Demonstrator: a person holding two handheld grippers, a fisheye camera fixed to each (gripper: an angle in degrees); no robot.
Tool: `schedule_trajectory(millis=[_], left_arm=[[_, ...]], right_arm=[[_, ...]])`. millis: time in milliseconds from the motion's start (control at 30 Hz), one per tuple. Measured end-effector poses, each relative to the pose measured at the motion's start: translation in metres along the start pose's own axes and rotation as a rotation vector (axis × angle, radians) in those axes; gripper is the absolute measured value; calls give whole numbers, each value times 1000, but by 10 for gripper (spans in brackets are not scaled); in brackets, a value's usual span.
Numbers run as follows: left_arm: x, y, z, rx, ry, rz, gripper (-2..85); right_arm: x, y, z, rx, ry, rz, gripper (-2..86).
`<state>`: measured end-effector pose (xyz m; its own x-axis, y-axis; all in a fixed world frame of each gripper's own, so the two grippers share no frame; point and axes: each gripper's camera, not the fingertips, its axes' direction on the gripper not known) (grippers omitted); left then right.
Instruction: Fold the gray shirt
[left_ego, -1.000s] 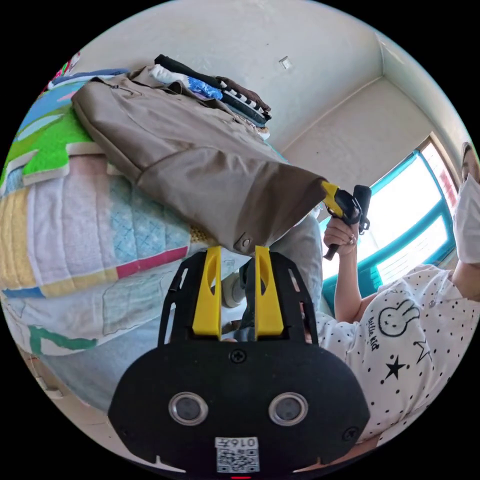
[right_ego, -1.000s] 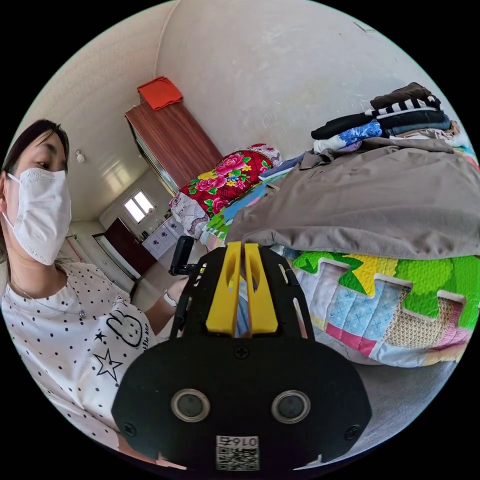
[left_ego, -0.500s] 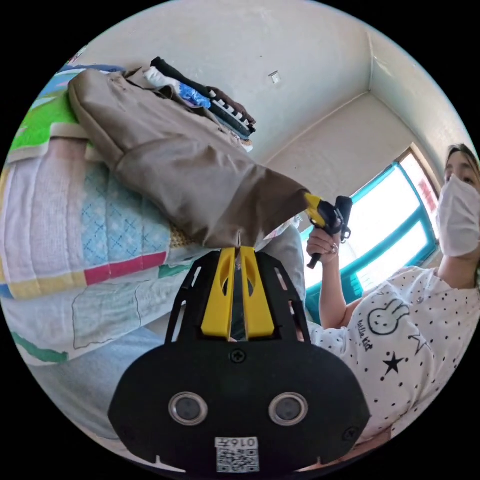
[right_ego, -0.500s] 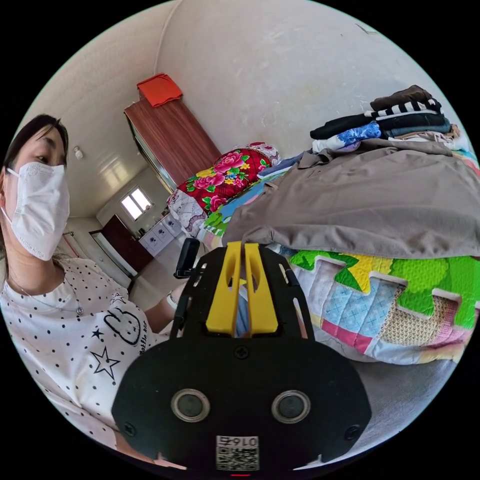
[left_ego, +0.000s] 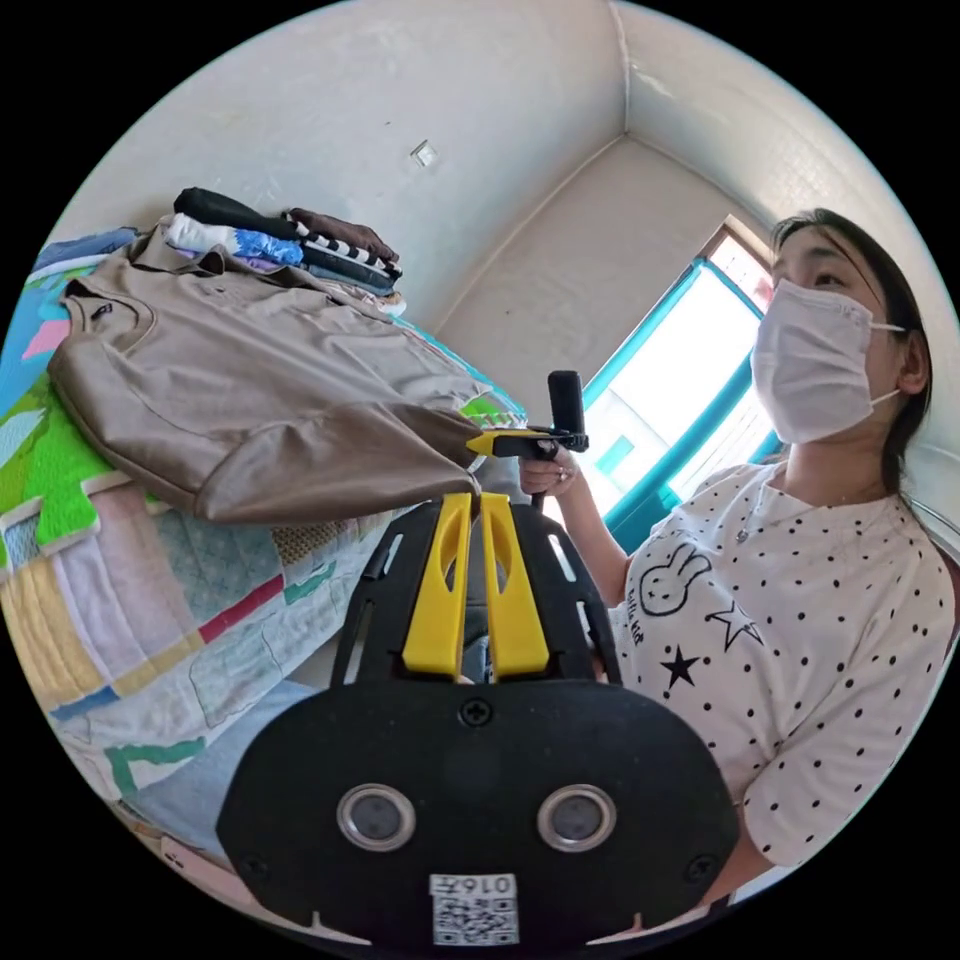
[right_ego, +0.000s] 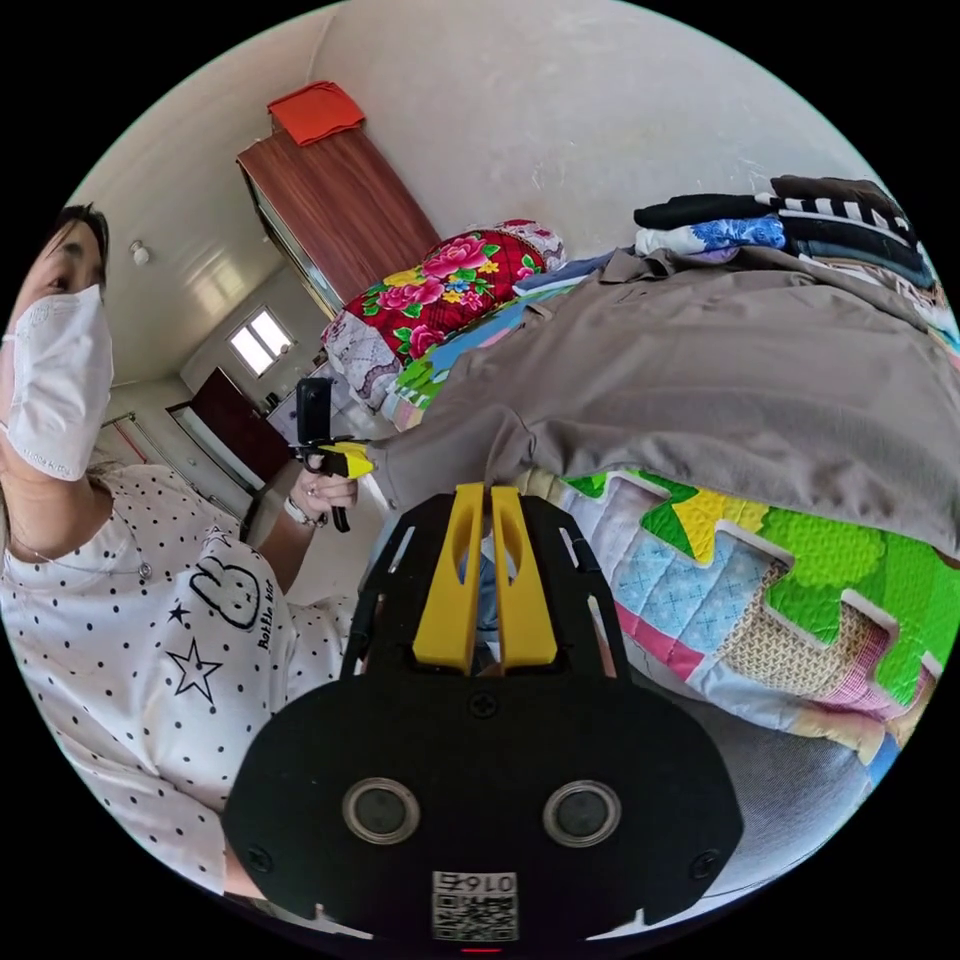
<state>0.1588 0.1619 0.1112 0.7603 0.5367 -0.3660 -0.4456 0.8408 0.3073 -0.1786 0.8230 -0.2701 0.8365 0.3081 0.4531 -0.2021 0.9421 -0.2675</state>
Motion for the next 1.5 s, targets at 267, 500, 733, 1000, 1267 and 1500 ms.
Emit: schedule_trajectory(millis=[267,500,733,1000,1267,1500], left_arm=[[-21,-98,-30,121,-81,-18,-6],[-69,-163,-14,110,-654,-242,9],[-55,-126,-7,48,-549,-172,41],[-34,-74,-13,28,-434,-110,68],[-9,-60,15,-70,-507,-10,97],[20,-55,48,-161,-770,143,103]], right_arm=[[31,-46,-19,131,-182,54,20],[103,-84,-19,299,-247,471,79],[71,-74,-41,332,87,284,92],[38,-122,-19,83,341,-33,102],[39,-165,25,-123,358,-8,75],[-2,-152,-2,-82,305,-171,8]])
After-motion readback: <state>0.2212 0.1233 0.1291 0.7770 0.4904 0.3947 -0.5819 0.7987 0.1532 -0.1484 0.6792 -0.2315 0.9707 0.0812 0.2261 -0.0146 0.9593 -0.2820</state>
